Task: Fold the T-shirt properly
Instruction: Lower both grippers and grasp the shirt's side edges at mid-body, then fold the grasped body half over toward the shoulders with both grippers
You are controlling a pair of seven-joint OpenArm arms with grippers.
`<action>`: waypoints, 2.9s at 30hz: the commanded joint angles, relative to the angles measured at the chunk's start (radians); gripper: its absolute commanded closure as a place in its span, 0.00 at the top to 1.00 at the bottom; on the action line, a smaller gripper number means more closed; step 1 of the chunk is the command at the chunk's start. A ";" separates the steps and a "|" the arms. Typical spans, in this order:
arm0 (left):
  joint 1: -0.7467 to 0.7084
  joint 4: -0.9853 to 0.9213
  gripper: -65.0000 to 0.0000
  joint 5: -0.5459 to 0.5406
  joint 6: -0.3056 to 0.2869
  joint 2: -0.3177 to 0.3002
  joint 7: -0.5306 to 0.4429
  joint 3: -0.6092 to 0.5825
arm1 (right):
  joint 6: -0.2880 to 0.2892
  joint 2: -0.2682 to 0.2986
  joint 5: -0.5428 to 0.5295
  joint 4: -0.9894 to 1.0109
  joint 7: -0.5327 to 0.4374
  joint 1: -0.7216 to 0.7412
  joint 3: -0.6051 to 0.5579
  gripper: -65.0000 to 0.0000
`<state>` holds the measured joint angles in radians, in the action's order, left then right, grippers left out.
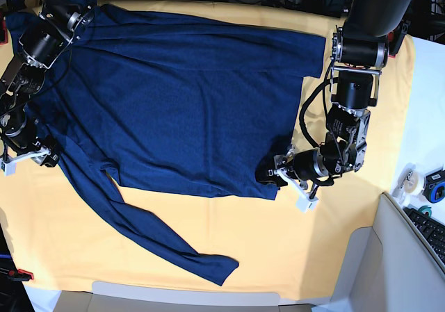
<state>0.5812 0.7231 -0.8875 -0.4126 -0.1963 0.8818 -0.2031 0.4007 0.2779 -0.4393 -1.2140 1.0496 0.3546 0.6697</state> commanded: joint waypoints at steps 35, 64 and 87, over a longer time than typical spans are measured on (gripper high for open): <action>0.015 0.006 0.00 0.018 0.007 -0.013 0.007 -0.092 | 0.294 0.152 0.106 0.417 -0.177 0.126 -0.221 0.67; 0.015 0.011 0.00 0.018 0.007 -0.015 0.006 -0.088 | 0.297 0.111 0.109 0.319 -0.113 0.080 -0.213 0.00; -0.175 0.488 0.00 0.014 0.007 -0.170 0.020 -0.083 | 0.297 0.087 0.104 -0.122 -0.105 -0.075 -0.126 0.00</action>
<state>0.3725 1.1923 -0.8558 -0.3973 -0.3614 0.9165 -0.2924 0.6930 0.3466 -0.3164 -1.3216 0.9668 0.2550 0.5411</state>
